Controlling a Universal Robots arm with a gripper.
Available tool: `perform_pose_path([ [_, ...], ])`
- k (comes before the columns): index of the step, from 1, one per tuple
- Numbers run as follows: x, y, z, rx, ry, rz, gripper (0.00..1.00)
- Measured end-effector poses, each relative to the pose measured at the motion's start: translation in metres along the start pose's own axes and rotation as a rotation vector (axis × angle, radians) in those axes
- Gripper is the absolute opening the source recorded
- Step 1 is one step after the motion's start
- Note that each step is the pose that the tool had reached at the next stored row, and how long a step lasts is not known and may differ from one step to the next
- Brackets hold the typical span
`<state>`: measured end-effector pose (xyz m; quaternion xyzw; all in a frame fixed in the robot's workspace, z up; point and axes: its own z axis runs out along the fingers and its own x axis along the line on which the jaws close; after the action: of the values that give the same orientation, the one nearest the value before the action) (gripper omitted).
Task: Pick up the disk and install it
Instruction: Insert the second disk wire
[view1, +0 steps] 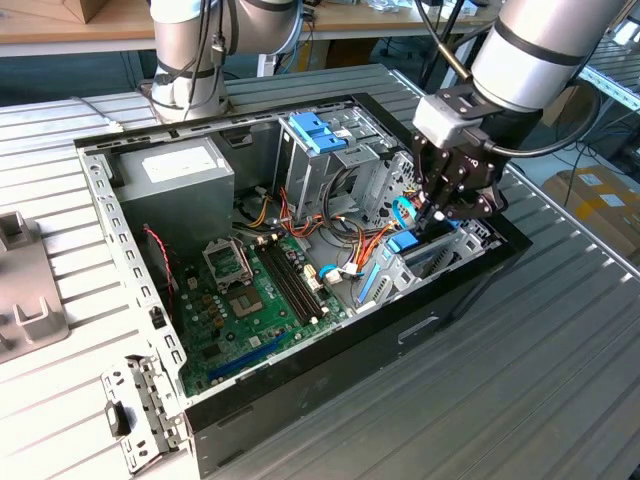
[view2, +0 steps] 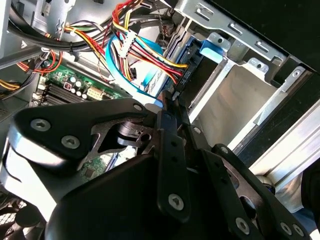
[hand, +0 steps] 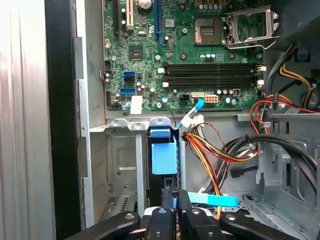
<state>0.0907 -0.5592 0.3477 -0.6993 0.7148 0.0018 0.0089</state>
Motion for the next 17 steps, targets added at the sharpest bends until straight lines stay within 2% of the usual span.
perform_pose_path([
  [8, -0.0002, -0.0084, -0.0023, -0.0001, -0.0013, 0.000, 0.16],
  [14, 0.0047, -0.0090, -0.0005, -0.0032, -0.0013, 0.000, 0.16],
  [17, 0.0048, -0.0090, -0.0002, -0.0036, -0.0009, -0.001, 0.16],
])
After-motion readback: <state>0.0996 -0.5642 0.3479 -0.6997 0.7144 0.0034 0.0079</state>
